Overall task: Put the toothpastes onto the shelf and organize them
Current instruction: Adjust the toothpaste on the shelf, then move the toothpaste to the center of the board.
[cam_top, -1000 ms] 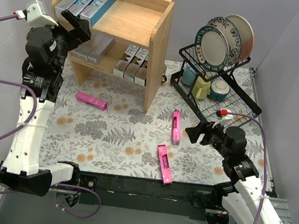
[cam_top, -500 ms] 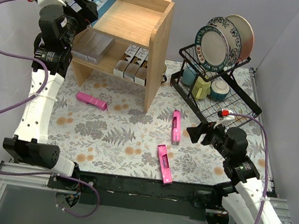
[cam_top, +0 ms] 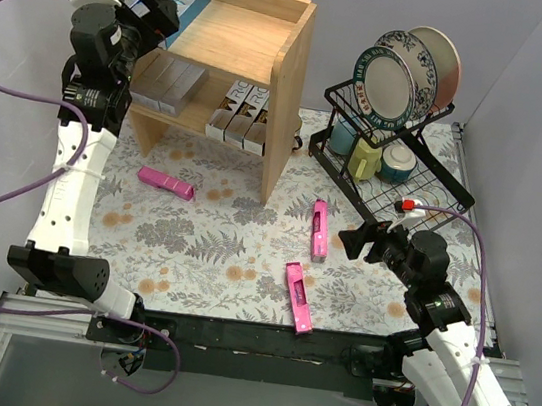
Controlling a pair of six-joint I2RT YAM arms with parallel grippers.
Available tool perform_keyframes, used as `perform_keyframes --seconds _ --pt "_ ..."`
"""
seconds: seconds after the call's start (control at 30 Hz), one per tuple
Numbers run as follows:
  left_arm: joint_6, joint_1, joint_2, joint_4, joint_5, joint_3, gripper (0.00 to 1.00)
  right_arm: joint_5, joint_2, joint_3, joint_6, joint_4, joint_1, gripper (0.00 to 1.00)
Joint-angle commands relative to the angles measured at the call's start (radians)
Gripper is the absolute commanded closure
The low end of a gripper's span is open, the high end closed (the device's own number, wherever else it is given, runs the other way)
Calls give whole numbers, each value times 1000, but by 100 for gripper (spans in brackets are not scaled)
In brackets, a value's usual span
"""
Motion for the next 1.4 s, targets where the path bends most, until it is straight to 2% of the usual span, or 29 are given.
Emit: perform_keyframes --seconds 0.0,0.2,0.33,0.5,0.63,0.8,0.87,0.97,1.07,1.17,1.2,1.37 --pt "38 7 -25 3 14 66 3 10 -15 41 -17 17 -5 16" --pt "96 7 -90 -7 10 46 2 7 -22 44 -17 12 -4 16" --pt "137 7 -185 -15 -35 -45 2 7 -27 47 -19 9 -4 16" --pt "153 7 -365 -38 -160 -290 2 0 -26 43 -17 12 -4 16" --pt "136 7 -471 -72 -185 -489 2 -11 -16 41 -12 18 -5 16" --pt "82 7 -545 -107 -213 -750 2 -14 -13 36 -12 21 -4 16" --pt "67 7 -555 -110 -214 -810 2 -16 -13 35 -12 23 -4 16" --pt "151 7 -558 -43 -187 -936 2 -19 -13 35 -12 24 -4 16" --pt "313 7 -555 152 -124 -1091 2 -23 -10 23 -12 35 -4 16" --pt "360 7 -519 320 -139 -1209 2 -40 1 21 -9 47 -5 16" --pt "363 7 -474 389 -178 -1223 2 -45 7 26 -9 47 -5 17" --pt "390 40 -303 470 -223 -1189 2 -42 5 12 -15 52 -2 17"
